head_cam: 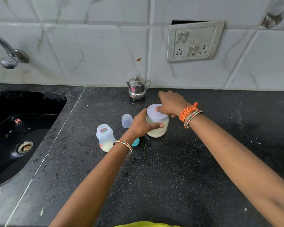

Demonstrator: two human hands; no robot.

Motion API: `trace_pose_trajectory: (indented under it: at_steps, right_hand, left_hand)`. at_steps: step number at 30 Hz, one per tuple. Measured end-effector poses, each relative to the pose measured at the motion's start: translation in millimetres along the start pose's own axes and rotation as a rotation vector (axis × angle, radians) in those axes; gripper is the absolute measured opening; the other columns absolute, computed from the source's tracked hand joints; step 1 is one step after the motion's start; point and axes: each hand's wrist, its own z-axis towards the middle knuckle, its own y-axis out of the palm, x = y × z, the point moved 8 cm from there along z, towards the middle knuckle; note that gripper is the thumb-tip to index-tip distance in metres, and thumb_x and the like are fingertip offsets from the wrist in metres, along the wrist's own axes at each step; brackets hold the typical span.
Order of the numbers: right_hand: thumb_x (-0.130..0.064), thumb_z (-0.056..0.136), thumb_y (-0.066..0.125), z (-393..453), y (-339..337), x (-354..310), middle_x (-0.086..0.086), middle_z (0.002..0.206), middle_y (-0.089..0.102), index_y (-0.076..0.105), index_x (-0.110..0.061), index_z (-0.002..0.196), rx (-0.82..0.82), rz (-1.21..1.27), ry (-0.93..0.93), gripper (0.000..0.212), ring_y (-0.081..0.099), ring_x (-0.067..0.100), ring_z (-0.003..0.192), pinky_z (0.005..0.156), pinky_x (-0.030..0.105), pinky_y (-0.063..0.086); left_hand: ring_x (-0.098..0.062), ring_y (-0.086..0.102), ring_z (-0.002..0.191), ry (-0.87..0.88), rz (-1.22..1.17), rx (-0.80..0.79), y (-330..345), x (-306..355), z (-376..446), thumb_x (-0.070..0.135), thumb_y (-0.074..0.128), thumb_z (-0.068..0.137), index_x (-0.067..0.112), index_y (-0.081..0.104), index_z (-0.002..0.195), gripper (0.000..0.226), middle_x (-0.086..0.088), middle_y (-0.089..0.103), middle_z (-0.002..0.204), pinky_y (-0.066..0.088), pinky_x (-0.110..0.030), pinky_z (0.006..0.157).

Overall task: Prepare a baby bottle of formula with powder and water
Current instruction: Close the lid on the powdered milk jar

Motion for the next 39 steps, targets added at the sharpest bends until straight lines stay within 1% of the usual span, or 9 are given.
trace_pose_trajectory:
  at_steps: [3, 6, 9, 14, 17, 22, 27, 33, 39]
  right_hand:
    - [-0.052, 0.092, 0.048, -5.1, 1.0, 12.0, 0.008, 0.073, 0.066, 0.054, -0.009, 0.087, -0.024, 0.083, 0.087, 0.044, 0.063, 0.02, 0.06, 0.067, 0.035, 0.05]
    - [-0.045, 0.088, 0.06, -2.1, -9.0, 9.0, 0.013, 0.118, 0.058, 0.045, -0.011, 0.128, 0.056, -0.007, 0.012, 0.054, 0.056, 0.03, 0.109, 0.082, 0.039, 0.044]
    - [-0.026, 0.081, 0.072, -0.9, 17.6, -10.1, 0.012, 0.144, 0.036, 0.027, -0.03, 0.146, -0.247, 0.005, -0.211, 0.079, 0.035, 0.033, 0.132, 0.106, 0.046, 0.037]
    - [-0.058, 0.079, 0.064, -0.8, 16.8, -5.6, 0.012, 0.125, 0.055, 0.049, -0.018, 0.129, -0.135, -0.016, -0.074, 0.066, 0.058, 0.028, 0.095, 0.074, 0.036, 0.05]
    - [-0.075, 0.078, 0.046, 0.3, 15.5, 6.1, 0.013, 0.125, 0.057, 0.051, -0.013, 0.127, -0.118, -0.222, 0.022, 0.079, 0.056, 0.032, 0.111, 0.078, 0.036, 0.041]
    - [-0.031, 0.078, 0.076, -5.6, 26.9, -15.2, 0.009, 0.157, 0.021, 0.015, -0.029, 0.151, -0.311, -0.079, -0.284, 0.095, 0.024, 0.031, 0.143, 0.114, 0.045, 0.028]
    - [-0.034, 0.071, 0.08, 2.8, 15.3, -8.4, 0.009, 0.142, 0.044, 0.032, -0.026, 0.144, -0.147, -0.065, -0.216, 0.088, 0.047, 0.03, 0.126, 0.095, 0.038, 0.041]
    - [-0.039, 0.071, 0.078, 0.3, 16.4, -12.1, -0.001, 0.104, 0.04, 0.042, -0.034, 0.138, -0.168, -0.073, -0.262, 0.076, 0.046, 0.021, 0.111, 0.08, 0.029, 0.034]
    - [-0.038, 0.062, 0.081, 7.5, 14.1, -14.9, -0.002, 0.097, 0.04, 0.054, -0.029, 0.119, -0.094, 0.037, -0.253, 0.064, 0.042, 0.017, 0.092, 0.073, 0.029, 0.033]
  left_hand:
    - [-0.016, 0.05, 0.116, -0.012, 0.016, -0.034, 2.4, -4.3, -1.3, 0.027, 0.084, 0.067, 0.017, 0.04, 0.133, 0.081, 0.0, 0.055, 0.127, 0.044, -0.034, 0.098]
    - [-0.02, 0.052, 0.119, -0.042, 0.044, -0.064, 3.7, -8.9, 0.5, 0.032, 0.086, 0.061, 0.019, 0.038, 0.134, 0.088, -0.001, 0.056, 0.129, 0.044, -0.043, 0.102]
    - [-0.02, 0.055, 0.115, -0.046, 0.081, -0.056, 3.0, -10.3, -1.0, 0.047, 0.085, 0.05, 0.02, 0.04, 0.132, 0.097, 0.0, 0.059, 0.125, 0.046, -0.045, 0.099]
    - [-0.02, 0.056, 0.112, -0.033, 0.129, -0.044, 0.3, -8.0, 0.0, 0.038, 0.086, 0.058, 0.018, 0.041, 0.132, 0.089, -0.001, 0.06, 0.123, 0.048, -0.045, 0.096]
    - [-0.019, 0.057, 0.11, -0.028, 0.138, -0.046, 1.4, -8.1, 0.1, 0.037, 0.085, 0.06, 0.018, 0.041, 0.131, 0.086, 0.0, 0.06, 0.122, 0.049, -0.043, 0.095]
    - [-0.02, 0.054, 0.115, -0.025, 0.161, -0.037, -0.8, -7.7, -0.2, 0.041, 0.085, 0.059, 0.016, 0.04, 0.131, 0.089, -0.001, 0.058, 0.125, 0.047, -0.041, 0.096]
    - [-0.024, 0.05, 0.118, -0.019, 0.189, -0.021, -1.4, -7.4, -2.9, 0.054, 0.081, 0.05, 0.019, 0.042, 0.13, 0.096, -0.001, 0.058, 0.126, 0.044, -0.047, 0.1]
    - [-0.026, 0.046, 0.119, 0.047, 0.297, 0.032, -6.9, 0.0, -2.7, 0.046, 0.082, 0.061, 0.014, 0.045, 0.129, 0.084, -0.003, 0.058, 0.123, 0.034, -0.045, 0.106]
    - [-0.022, 0.056, 0.114, 0.141, 0.465, 0.114, -6.9, 6.7, -4.3, 0.058, 0.074, 0.063, 0.013, 0.046, 0.124, 0.081, -0.001, 0.066, 0.114, 0.014, -0.042, 0.117]
